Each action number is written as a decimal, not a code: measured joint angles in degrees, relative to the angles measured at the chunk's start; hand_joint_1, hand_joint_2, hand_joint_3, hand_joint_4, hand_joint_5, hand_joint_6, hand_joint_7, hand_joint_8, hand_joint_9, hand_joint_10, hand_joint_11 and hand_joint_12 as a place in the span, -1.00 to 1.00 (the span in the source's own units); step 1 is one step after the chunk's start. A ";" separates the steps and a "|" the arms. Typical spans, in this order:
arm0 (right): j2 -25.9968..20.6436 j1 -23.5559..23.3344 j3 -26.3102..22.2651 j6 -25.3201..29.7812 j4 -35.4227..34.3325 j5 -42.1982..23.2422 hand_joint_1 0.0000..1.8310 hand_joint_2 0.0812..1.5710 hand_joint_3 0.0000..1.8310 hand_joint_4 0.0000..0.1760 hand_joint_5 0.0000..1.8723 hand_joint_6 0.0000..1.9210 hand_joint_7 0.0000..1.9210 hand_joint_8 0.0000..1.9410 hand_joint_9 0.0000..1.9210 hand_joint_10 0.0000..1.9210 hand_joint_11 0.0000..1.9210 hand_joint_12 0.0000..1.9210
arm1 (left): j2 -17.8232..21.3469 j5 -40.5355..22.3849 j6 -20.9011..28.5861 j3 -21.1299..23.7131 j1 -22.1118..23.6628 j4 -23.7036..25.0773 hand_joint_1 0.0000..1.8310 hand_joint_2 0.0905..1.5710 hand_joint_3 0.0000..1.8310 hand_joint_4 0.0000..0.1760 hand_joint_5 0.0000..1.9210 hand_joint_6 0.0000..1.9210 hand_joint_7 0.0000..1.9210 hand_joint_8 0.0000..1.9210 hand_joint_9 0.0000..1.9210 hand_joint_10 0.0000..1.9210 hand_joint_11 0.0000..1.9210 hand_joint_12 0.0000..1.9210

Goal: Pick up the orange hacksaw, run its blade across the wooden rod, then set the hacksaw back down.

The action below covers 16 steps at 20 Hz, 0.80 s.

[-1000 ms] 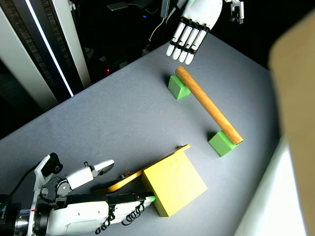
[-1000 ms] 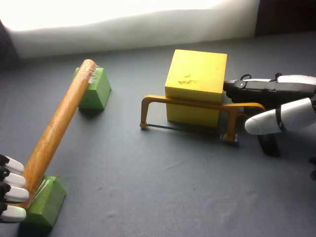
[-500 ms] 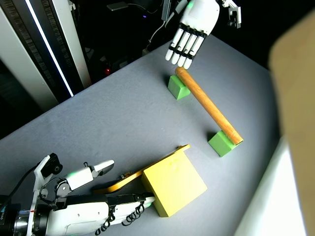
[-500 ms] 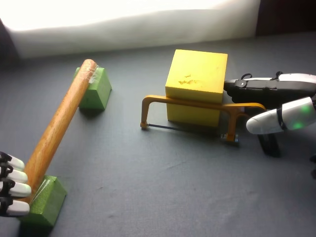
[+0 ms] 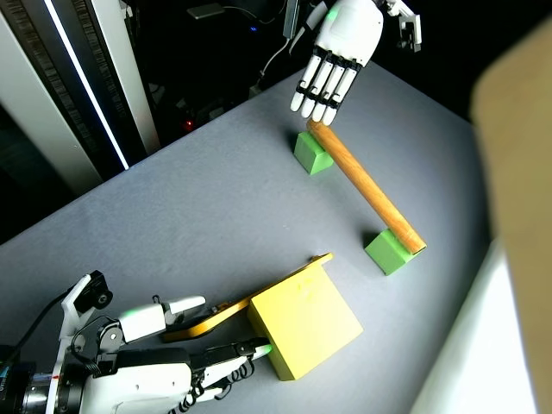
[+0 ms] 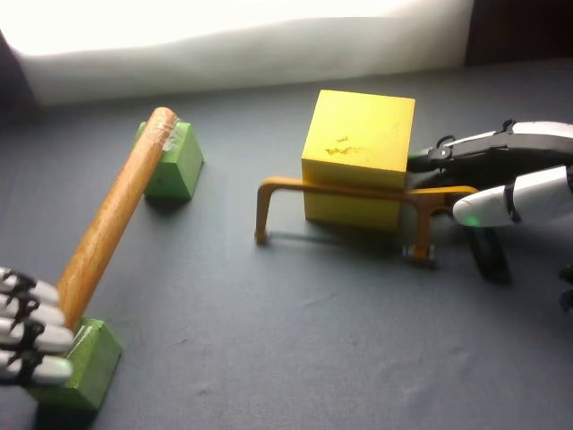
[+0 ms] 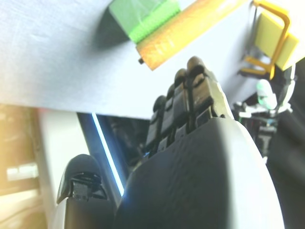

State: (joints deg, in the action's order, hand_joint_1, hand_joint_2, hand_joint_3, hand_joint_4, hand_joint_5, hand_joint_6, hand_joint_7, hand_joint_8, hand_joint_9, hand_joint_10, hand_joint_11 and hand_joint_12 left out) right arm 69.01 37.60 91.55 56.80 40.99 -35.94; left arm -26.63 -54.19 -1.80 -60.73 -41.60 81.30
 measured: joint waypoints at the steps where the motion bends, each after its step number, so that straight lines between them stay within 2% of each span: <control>1: -0.07 -0.15 -0.28 -0.04 0.46 0.28 0.51 0.45 -1.00 -1.00 -0.21 0.16 -0.08 0.14 0.02 0.30 -0.14 0.55 | 0.00 1.27 -0.48 0.24 0.07 -2.05 -0.90 0.48 -1.00 -1.00 -0.98 -1.00 -0.96 -1.00 -0.92 -1.00 -1.00 -0.70; 2: -0.07 -0.15 -0.90 -0.26 1.31 0.22 0.51 0.41 -1.00 -1.00 -0.11 0.01 -0.01 0.07 0.05 0.33 -0.07 0.56 | 0.00 2.75 -0.94 0.55 0.07 -3.96 -0.92 0.49 -1.00 -1.00 -1.00 -1.00 -0.98 -1.00 -0.94 -1.00 -1.00 -0.74; 3: -0.02 -0.15 -1.70 -0.48 2.19 0.04 0.51 0.39 -1.00 -1.00 -0.07 -0.01 0.01 0.01 0.06 0.34 -0.05 0.60 | 0.00 4.09 -0.94 0.76 0.07 -5.57 -0.90 0.48 -1.00 -1.00 -0.99 -1.00 -0.97 -1.00 -0.92 -0.99 -1.00 -0.72; 5: 0.22 -0.09 -2.32 -0.63 2.38 -0.83 0.52 0.37 -1.00 -1.00 -0.04 -0.09 0.06 -0.06 0.10 0.28 0.01 0.53 | 0.00 5.95 -0.96 0.76 0.07 -6.40 -0.91 0.49 -1.00 -1.00 -1.00 -1.00 -0.99 -1.00 -0.94 -1.00 -1.00 -0.75; 6: 0.11 -0.11 -2.36 -0.72 2.01 -0.90 0.50 0.42 -1.00 -1.00 -0.15 0.07 -0.04 0.08 0.02 0.37 0.00 0.51 | 0.00 6.25 -0.96 0.76 0.07 -6.27 -0.90 0.48 -1.00 -1.00 -1.00 -1.00 -0.98 -1.00 -0.93 -1.00 -1.00 -0.79; 8: -0.39 -0.11 -2.34 -1.18 1.92 -0.76 0.50 0.44 -1.00 -1.00 -0.18 0.16 -0.07 0.12 0.00 0.35 -0.02 0.47 | 0.00 5.05 -0.96 0.63 0.04 -5.60 -0.91 0.49 -1.00 -1.00 -0.98 -1.00 -0.97 -1.00 -0.91 -1.00 -1.00 -0.74; 9: -0.59 -0.11 -2.34 -1.84 1.88 -0.70 0.60 0.42 -1.00 -1.00 -0.16 0.07 -0.08 0.07 0.00 0.24 -0.12 0.70 | 0.00 3.56 -0.96 0.31 0.00 -5.62 -0.91 0.49 -1.00 -1.00 -0.98 -1.00 -0.96 -1.00 -0.91 -1.00 -1.00 -0.73; 10: -0.70 -0.17 -2.36 -4.17 1.51 -0.96 0.62 0.41 -1.00 -1.00 -0.17 0.05 -0.08 0.07 0.01 0.21 -0.14 0.74 | 0.00 1.97 -0.96 0.02 0.00 -5.75 -0.91 0.49 -1.00 -1.00 -0.98 -1.00 -0.96 -1.00 -0.91 -1.00 -1.00 -0.72; 11: -0.98 -0.42 -2.45 -5.53 0.90 -1.42 0.50 0.44 -1.00 -1.00 -0.18 0.13 -0.07 0.11 -0.02 0.40 -0.04 0.55 | 0.00 0.48 -0.96 -0.44 -0.15 -5.62 -0.90 0.49 -1.00 -1.00 -0.99 -1.00 -0.98 -1.00 -0.93 -1.00 -1.00 -0.73; 13: -1.95 -0.57 -3.72 -6.10 -1.81 -1.40 0.50 0.44 -1.00 -1.00 -0.17 0.13 -0.07 0.12 -0.02 0.41 -0.03 0.54 | 0.00 -0.74 -0.96 -1.46 -0.24 -3.74 -0.88 0.49 -1.00 -1.00 -0.99 -1.00 -0.98 -1.00 -0.93 -1.00 -1.00 -0.73; 14: -2.62 -0.57 -4.79 -8.09 -4.59 -1.42 0.50 0.44 -1.00 -1.00 -0.17 0.13 -0.07 0.13 -0.02 0.40 -0.05 0.53 | 0.02 -0.76 -1.03 -1.77 -0.68 -2.62 -0.88 0.49 -1.00 -1.00 -0.98 -1.00 -0.98 -1.00 -0.92 -1.00 -1.00 -0.70; 16: -3.98 -0.55 -8.33 -16.48 -14.05 -1.40 0.50 0.46 -1.00 -1.00 -0.19 0.14 -0.09 0.20 -0.05 0.44 -0.07 0.58 | 0.00 -0.33 -0.98 -1.81 -0.83 -1.46 -0.90 0.49 -1.00 -1.00 -0.97 -1.00 -0.97 -1.00 -0.92 -1.00 -1.00 -0.71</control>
State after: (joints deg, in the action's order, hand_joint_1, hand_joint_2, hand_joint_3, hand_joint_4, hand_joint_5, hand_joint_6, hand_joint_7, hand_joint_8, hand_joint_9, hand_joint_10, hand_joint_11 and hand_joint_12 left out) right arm 65.04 37.06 83.22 40.32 26.94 -37.34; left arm -26.63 -54.52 -2.79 -62.54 -42.44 79.83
